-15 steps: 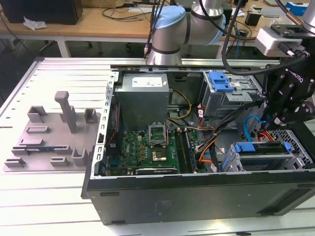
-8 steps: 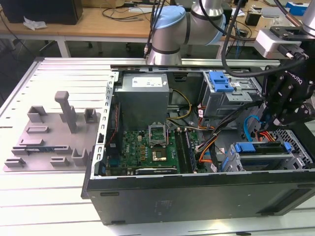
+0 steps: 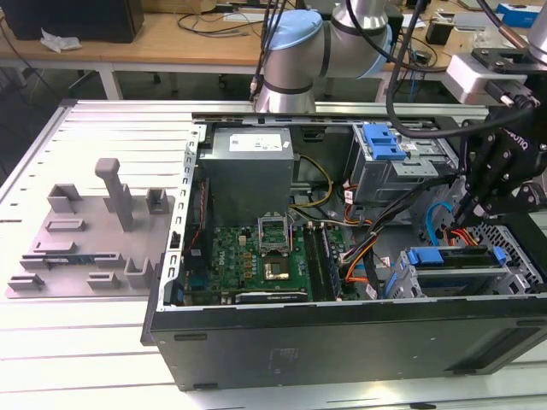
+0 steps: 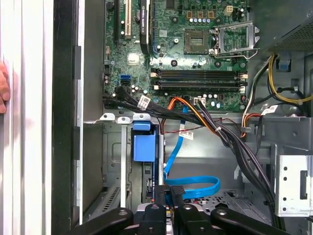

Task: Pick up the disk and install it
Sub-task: 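Insert the second disk wire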

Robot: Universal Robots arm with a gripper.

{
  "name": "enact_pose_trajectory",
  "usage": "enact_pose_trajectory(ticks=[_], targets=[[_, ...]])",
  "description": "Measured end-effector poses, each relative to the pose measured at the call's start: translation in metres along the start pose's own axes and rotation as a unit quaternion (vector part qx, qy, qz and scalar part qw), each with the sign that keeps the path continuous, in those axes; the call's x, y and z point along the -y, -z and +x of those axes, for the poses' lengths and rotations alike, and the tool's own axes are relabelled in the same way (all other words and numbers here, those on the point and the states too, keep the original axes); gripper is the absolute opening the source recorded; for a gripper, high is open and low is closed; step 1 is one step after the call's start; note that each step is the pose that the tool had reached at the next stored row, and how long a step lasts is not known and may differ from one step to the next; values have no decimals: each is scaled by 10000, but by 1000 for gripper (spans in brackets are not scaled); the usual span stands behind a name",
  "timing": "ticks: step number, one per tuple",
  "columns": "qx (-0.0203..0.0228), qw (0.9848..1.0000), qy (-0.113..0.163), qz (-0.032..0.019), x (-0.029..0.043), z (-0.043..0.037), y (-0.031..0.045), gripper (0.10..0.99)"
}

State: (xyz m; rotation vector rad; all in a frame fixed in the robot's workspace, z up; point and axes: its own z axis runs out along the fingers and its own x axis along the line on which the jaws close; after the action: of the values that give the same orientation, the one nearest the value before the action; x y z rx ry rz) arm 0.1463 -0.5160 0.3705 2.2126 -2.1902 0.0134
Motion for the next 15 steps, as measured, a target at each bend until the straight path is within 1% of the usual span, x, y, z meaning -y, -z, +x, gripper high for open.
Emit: enact_pose_trajectory(ticks=[5, 6, 7, 8, 10, 11, 12, 13, 14, 15], targets=[[-2, 10000, 0, 0, 0, 1, 0, 161], [-74, 10000, -1, -4, -1, 0, 1, 161], [-157, 9999, -3, -6, -1, -4, 1, 161], [-265, 9996, -3, -8, -1, -13, 2, 161], [-393, 9992, -1, -9, 0, -30, 1, 161], [-507, 9987, 3, -10, 0, -47, 3, 161], [-565, 9984, 8, -10, 1, -63, 3, 161], [-619, 9981, 29, -9, 1, -104, 2, 161], [-630, 9980, 55, -6, 1, -120, -3, 161], [-632, 9980, 67, -5, 2, -121, -5, 161]])
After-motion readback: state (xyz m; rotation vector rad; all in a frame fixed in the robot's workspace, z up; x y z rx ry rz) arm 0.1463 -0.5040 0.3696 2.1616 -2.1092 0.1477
